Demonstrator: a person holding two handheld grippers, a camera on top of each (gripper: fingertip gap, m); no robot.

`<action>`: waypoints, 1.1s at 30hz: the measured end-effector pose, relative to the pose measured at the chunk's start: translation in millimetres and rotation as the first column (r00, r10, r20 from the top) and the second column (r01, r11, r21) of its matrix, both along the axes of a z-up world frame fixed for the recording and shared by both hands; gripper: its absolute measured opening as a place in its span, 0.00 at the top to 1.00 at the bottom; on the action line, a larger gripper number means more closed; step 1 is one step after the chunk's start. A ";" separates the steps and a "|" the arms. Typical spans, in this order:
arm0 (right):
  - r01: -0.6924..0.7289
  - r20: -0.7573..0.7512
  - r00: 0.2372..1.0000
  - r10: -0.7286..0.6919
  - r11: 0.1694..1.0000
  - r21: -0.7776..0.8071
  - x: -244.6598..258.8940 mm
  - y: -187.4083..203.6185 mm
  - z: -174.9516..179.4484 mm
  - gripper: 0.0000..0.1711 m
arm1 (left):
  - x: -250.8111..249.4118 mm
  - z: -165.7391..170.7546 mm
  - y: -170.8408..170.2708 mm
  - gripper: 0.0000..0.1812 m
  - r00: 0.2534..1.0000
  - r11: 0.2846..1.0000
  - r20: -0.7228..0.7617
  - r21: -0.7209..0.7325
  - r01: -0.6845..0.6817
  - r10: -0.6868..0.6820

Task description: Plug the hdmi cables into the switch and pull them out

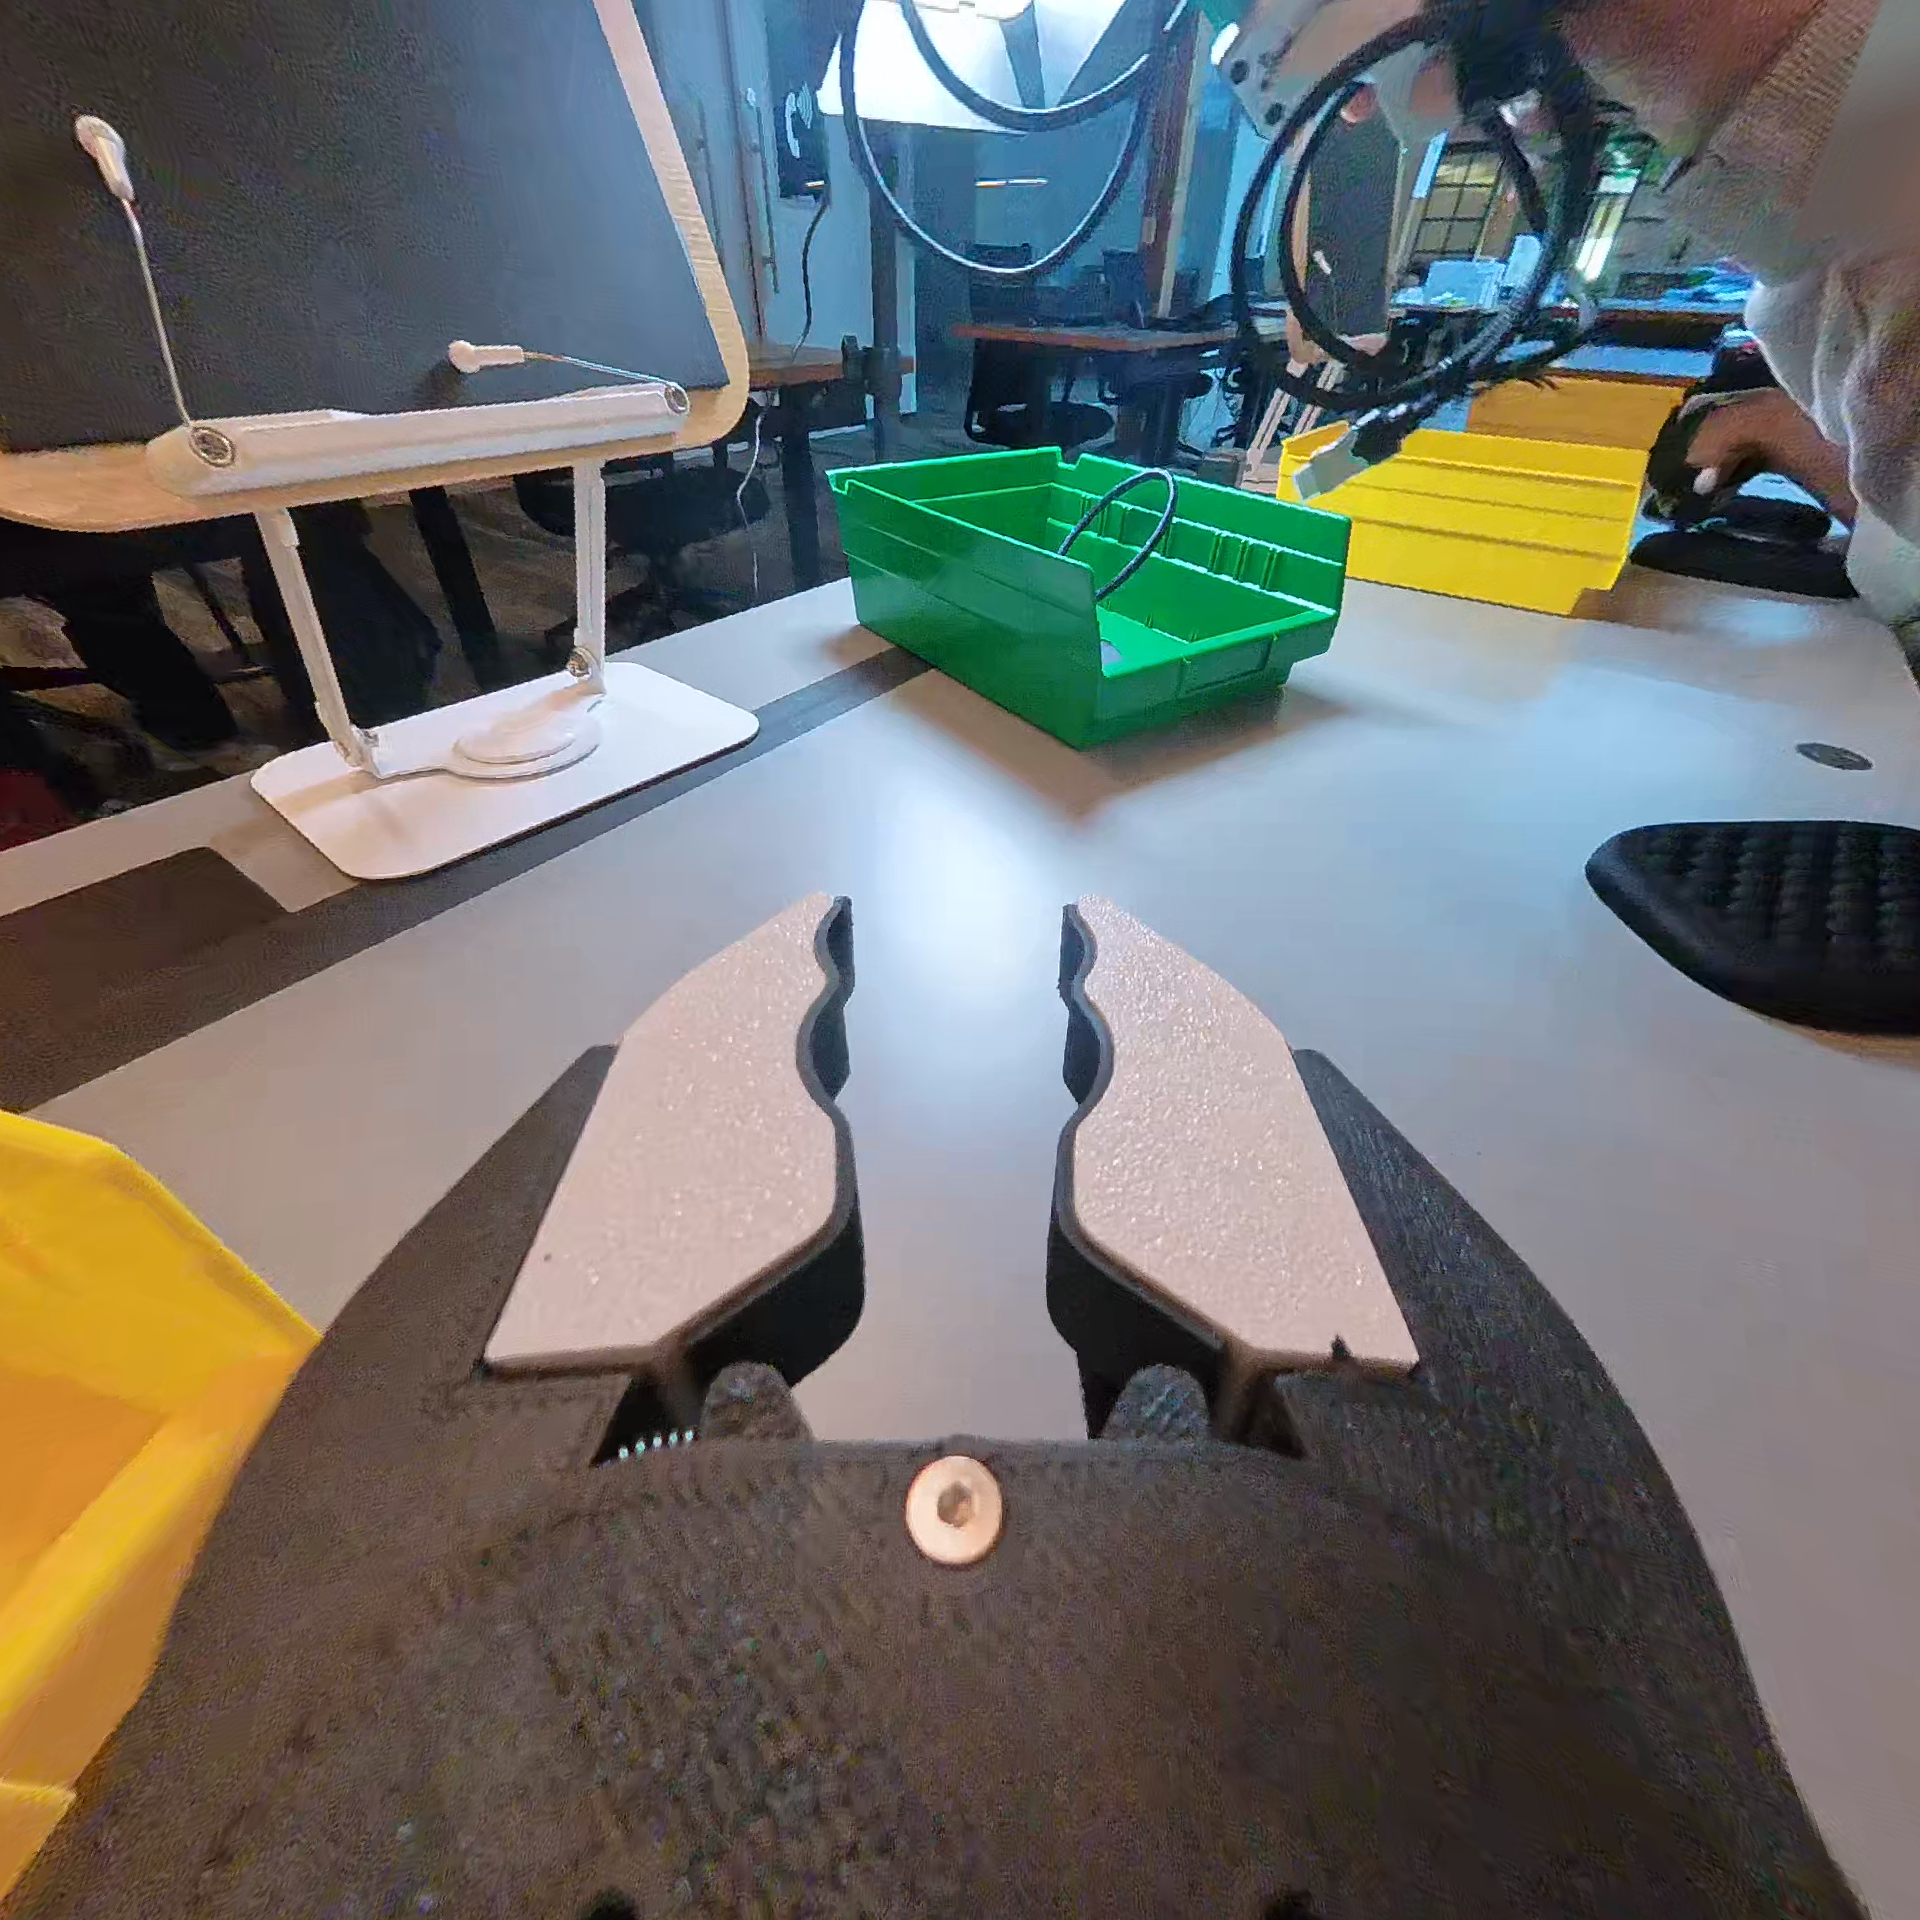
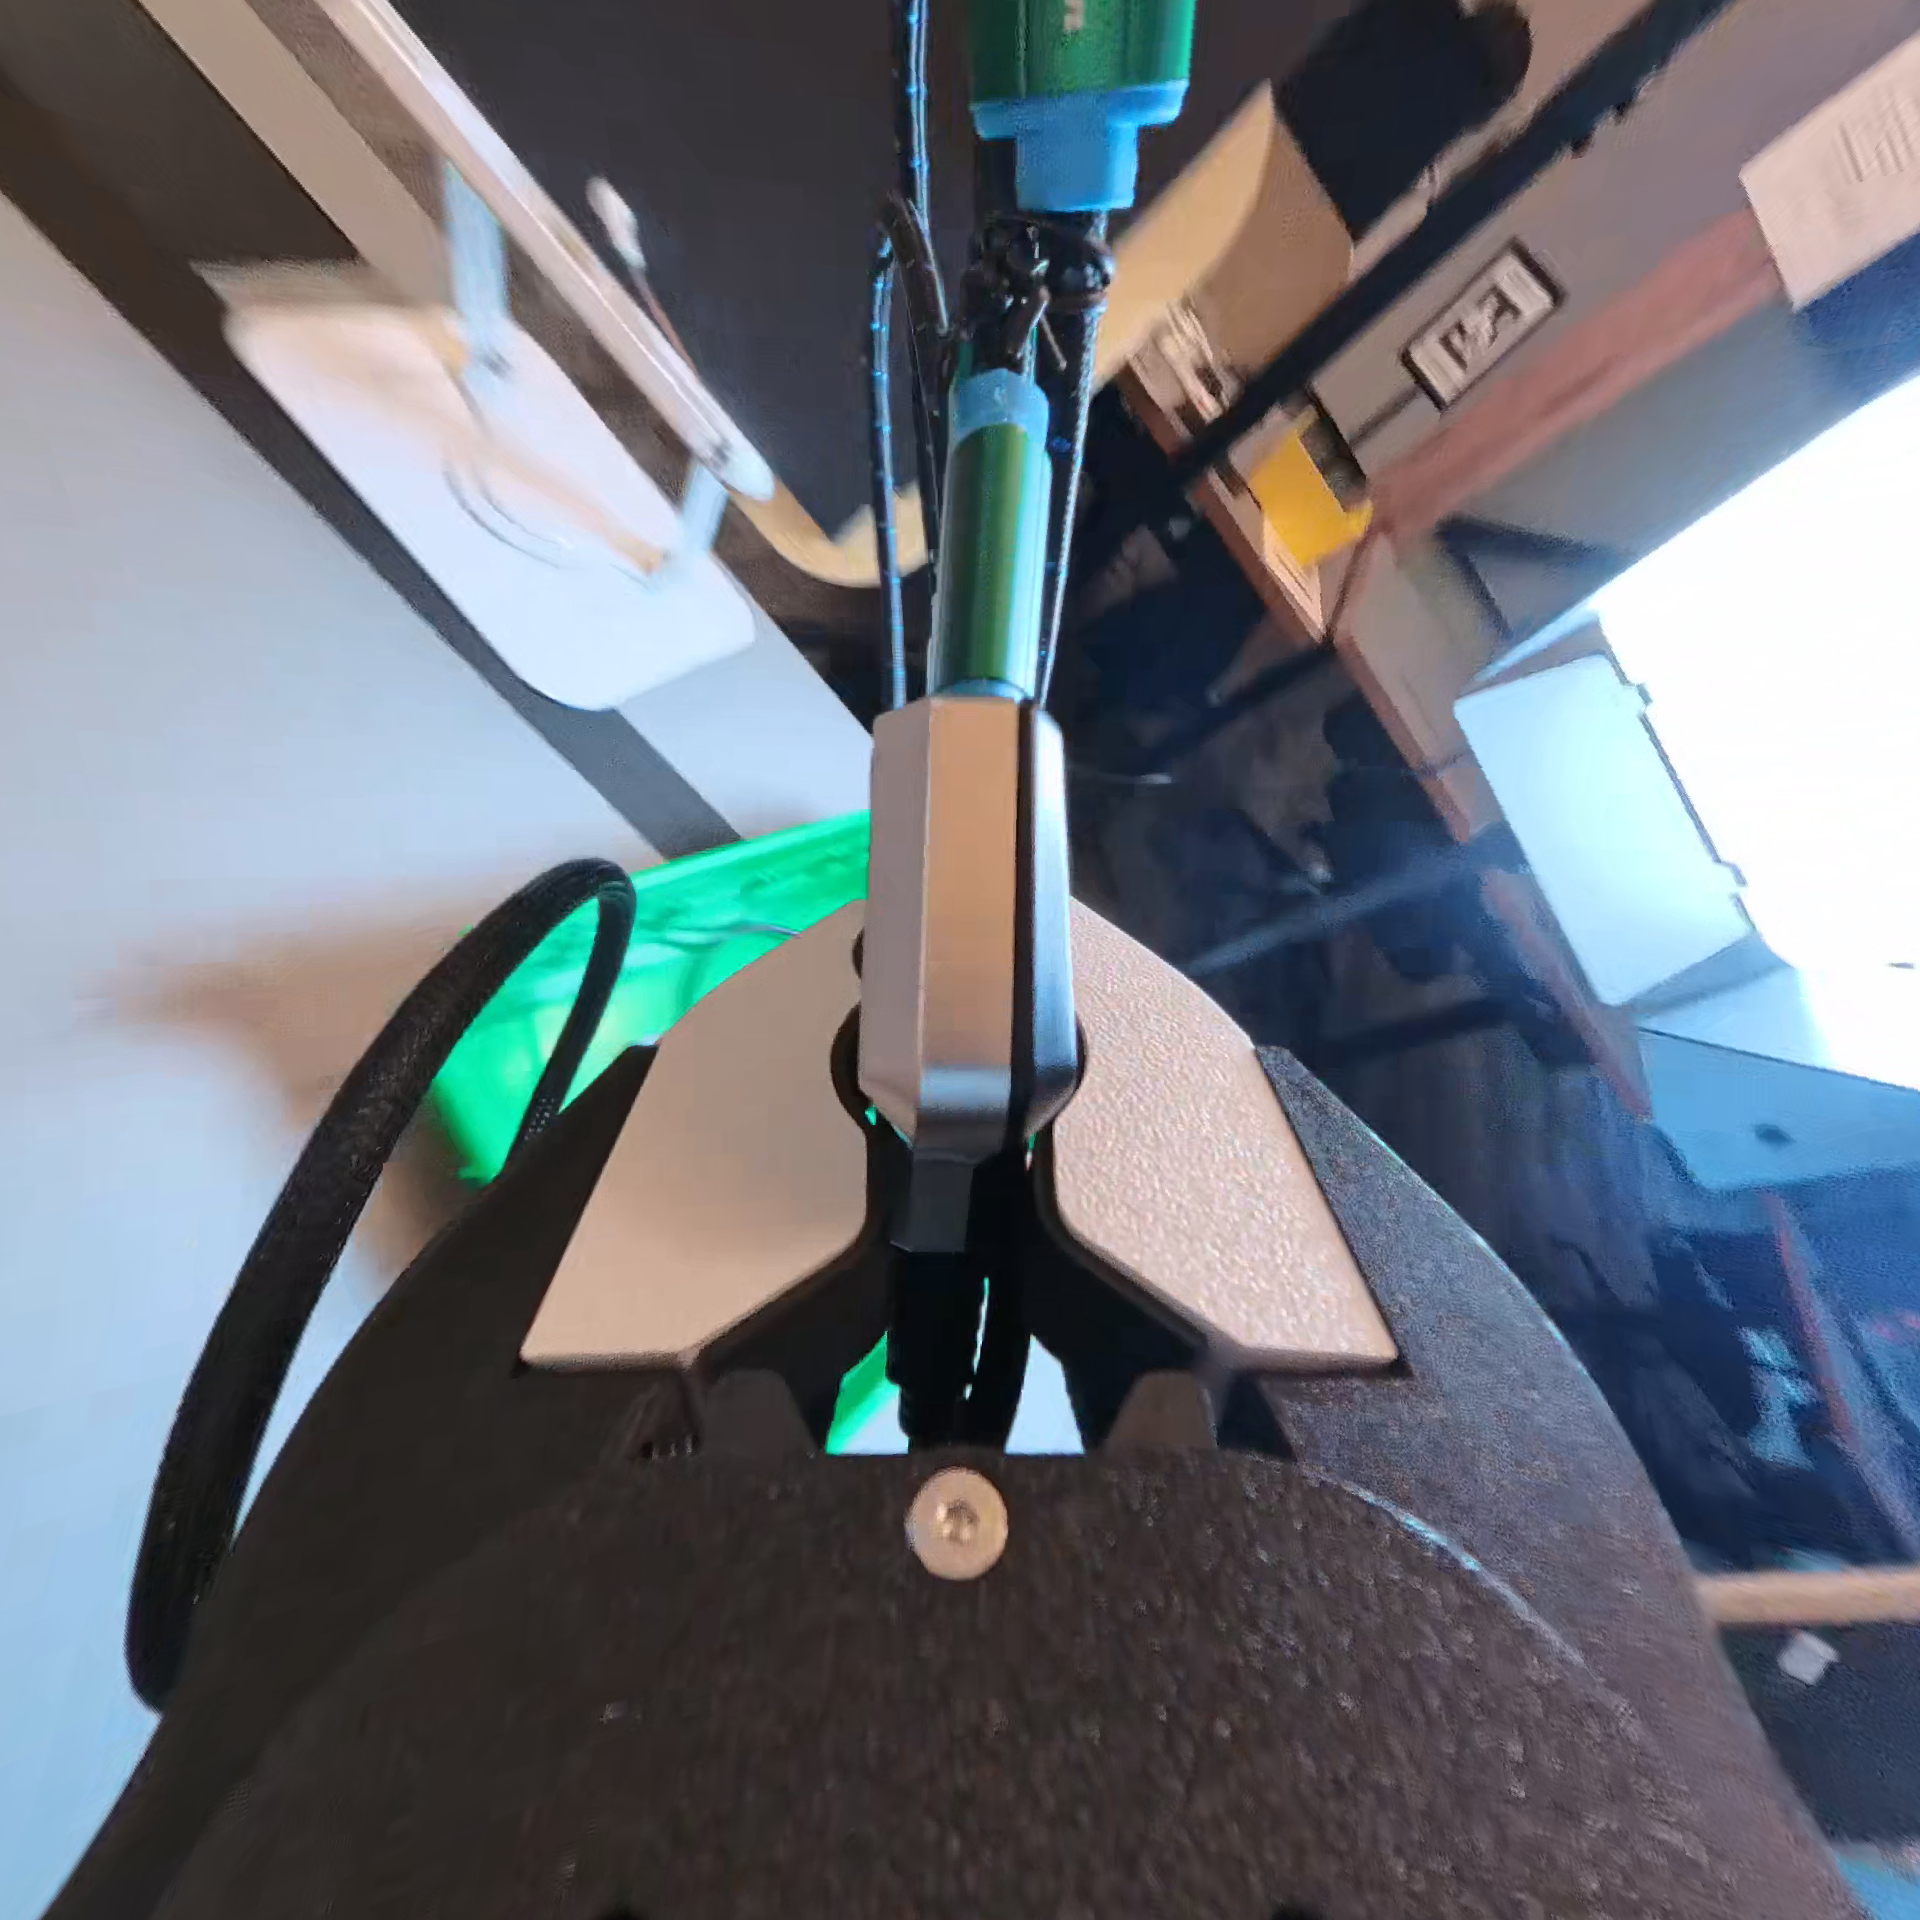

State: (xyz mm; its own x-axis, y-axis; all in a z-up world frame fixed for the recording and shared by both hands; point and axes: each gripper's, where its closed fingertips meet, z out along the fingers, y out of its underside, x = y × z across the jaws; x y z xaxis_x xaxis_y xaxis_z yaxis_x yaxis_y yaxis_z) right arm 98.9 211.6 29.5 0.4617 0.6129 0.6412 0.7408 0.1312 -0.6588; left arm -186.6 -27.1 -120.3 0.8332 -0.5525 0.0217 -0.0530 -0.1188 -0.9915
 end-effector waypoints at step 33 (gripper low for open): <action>-0.082 -0.138 0.990 0.023 0.896 -0.437 10.6 -17.0 -100.1 0.69 | -48.3 -23.7 -11.5 0.63 0.917 0.985 -0.369 -0.010 -0.170 0.154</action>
State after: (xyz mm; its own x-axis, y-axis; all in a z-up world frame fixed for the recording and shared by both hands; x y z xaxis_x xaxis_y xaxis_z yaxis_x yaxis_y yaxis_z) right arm 109.5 194.6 -70.6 0.4802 0.8442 0.2381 0.6477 -0.1582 -0.7453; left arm -234.8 -38.6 -143.9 0.8654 -0.4142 -0.2820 -0.3874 -0.1962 -0.9008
